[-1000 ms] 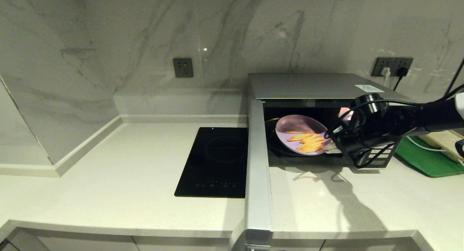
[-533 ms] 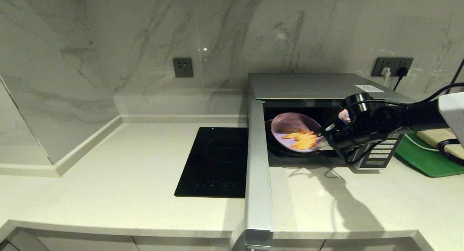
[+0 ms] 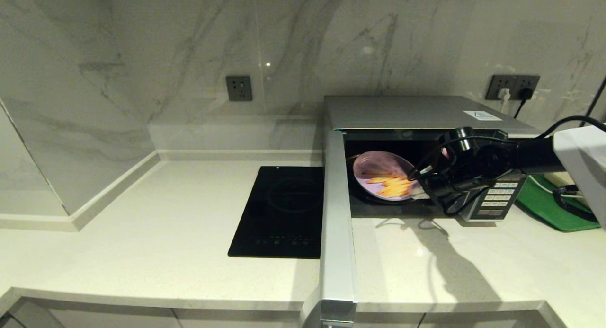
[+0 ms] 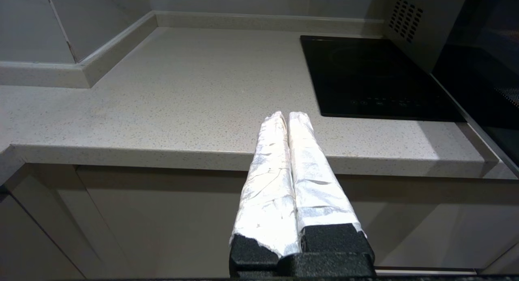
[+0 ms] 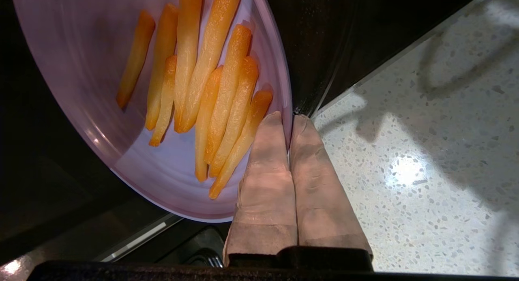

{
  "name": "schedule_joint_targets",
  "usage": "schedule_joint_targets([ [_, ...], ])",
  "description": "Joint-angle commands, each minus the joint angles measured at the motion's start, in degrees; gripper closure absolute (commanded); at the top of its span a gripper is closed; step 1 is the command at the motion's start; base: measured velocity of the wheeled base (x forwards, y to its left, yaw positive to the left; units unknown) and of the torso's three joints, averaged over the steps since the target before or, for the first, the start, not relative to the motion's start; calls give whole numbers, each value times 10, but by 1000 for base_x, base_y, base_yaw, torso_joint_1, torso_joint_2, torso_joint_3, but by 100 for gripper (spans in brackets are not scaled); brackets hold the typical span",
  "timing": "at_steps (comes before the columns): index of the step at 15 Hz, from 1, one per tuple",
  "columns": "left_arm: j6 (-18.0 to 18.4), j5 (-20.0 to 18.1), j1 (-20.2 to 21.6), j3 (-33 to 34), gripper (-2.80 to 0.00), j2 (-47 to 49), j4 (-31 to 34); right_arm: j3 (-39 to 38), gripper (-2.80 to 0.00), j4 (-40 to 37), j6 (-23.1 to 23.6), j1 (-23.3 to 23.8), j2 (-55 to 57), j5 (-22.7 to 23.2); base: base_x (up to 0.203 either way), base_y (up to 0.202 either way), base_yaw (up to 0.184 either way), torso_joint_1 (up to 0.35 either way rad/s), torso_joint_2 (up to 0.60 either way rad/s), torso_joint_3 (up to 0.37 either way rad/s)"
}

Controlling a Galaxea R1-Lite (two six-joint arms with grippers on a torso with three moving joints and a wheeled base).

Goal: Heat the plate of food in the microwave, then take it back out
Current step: Put the plate in the microwave oven

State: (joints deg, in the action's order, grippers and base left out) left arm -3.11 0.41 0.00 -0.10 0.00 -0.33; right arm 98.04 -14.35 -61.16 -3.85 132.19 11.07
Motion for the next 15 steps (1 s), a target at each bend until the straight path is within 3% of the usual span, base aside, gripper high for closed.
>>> schedule_joint_targets([
  [1, 0, 0, 0, 0, 0, 0, 0, 3, 0, -1, -4, 0, 3, 1, 0, 0, 0, 0, 0, 0],
  [13, 0, 0, 0, 0, 0, 0, 0, 20, 0, -1, -8, 0, 18, -3, 0, 0, 0, 0, 0, 0],
  [15, -1, 0, 0, 0, 0, 0, 0, 28, 0, -1, -15, 0, 23, -24, 0, 0, 0, 0, 0, 0],
])
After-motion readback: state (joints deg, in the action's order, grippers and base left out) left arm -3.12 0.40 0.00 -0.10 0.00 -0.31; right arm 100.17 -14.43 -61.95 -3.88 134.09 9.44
